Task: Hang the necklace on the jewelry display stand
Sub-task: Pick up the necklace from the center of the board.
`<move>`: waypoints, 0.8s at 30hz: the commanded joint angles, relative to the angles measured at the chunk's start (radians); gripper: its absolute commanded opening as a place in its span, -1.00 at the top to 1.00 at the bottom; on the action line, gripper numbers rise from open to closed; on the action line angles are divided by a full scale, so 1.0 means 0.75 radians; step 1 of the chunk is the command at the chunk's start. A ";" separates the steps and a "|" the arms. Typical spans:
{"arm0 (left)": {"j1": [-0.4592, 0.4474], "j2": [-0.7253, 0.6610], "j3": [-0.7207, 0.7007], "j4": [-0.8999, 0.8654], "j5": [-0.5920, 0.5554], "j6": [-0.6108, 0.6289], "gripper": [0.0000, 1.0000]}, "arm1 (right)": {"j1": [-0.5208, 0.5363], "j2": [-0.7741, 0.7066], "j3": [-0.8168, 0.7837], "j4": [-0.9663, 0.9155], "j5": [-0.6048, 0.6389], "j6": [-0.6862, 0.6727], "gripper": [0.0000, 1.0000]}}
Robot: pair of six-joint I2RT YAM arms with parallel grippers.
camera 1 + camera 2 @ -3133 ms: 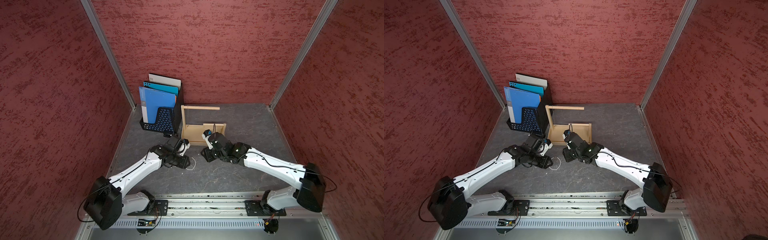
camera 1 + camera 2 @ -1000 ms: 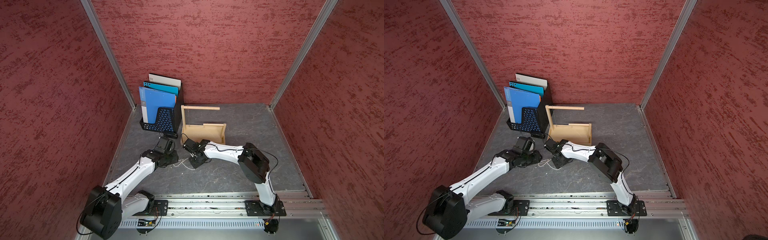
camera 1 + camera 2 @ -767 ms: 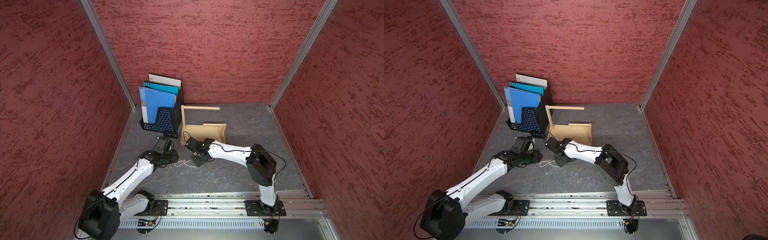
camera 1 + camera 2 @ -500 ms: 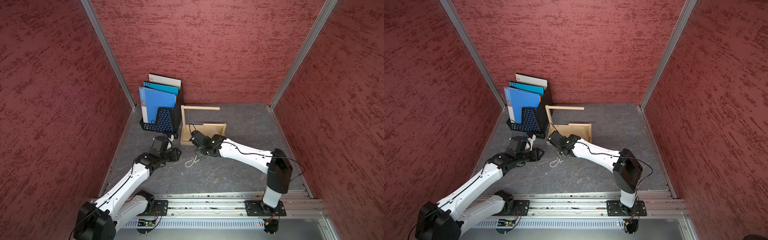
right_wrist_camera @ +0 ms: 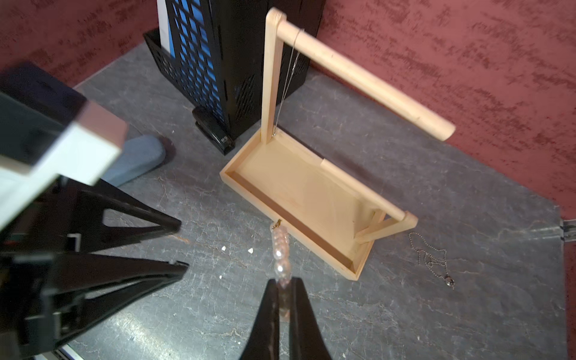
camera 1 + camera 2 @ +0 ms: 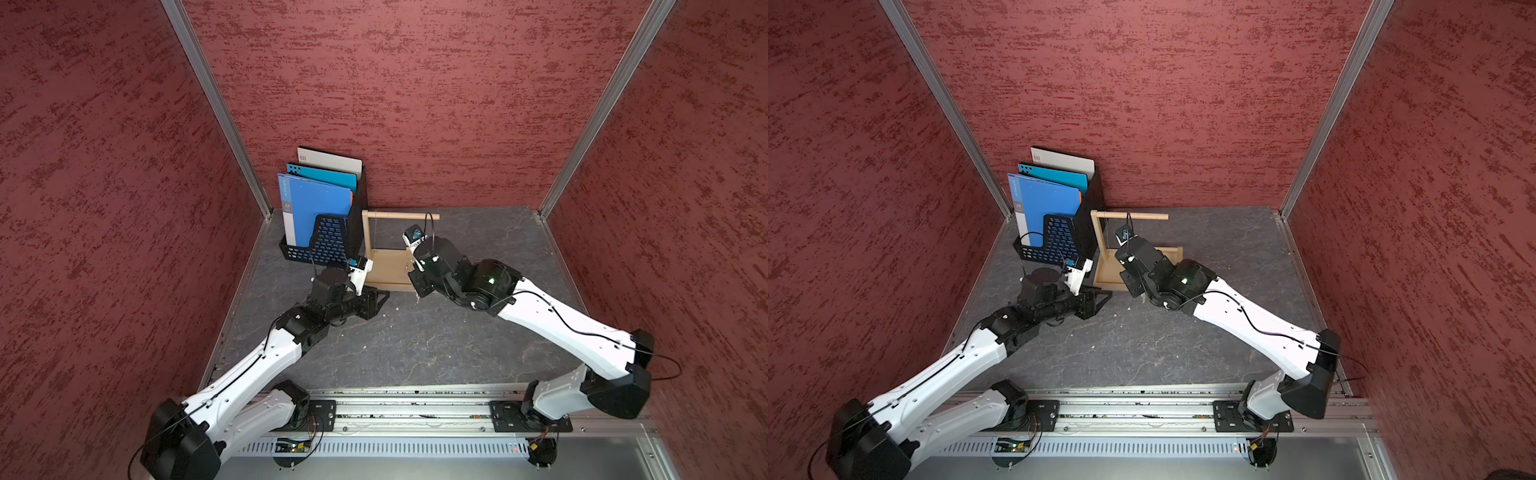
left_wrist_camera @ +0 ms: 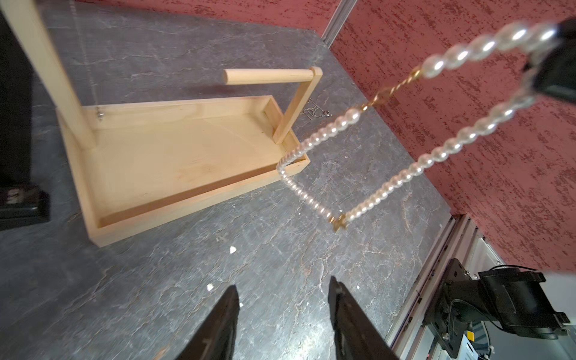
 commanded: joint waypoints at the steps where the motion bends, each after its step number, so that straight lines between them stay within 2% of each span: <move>1: -0.041 0.061 0.065 0.165 -0.019 -0.009 0.02 | 0.012 -0.051 0.043 0.027 0.048 -0.033 0.98; 6: -0.072 0.143 0.134 0.263 -0.017 -0.026 0.04 | 0.015 -0.071 0.071 0.027 0.006 -0.048 0.97; 13: -0.074 0.236 0.204 0.314 0.098 0.031 0.06 | 0.020 -0.092 0.080 0.028 -0.033 -0.061 0.97; 22: -0.074 0.311 0.229 0.370 0.198 0.032 0.18 | 0.025 -0.111 0.094 0.013 -0.024 -0.060 0.97; 24: -0.072 0.321 0.234 0.372 0.205 0.031 0.31 | 0.025 -0.118 0.096 0.014 -0.020 -0.057 0.97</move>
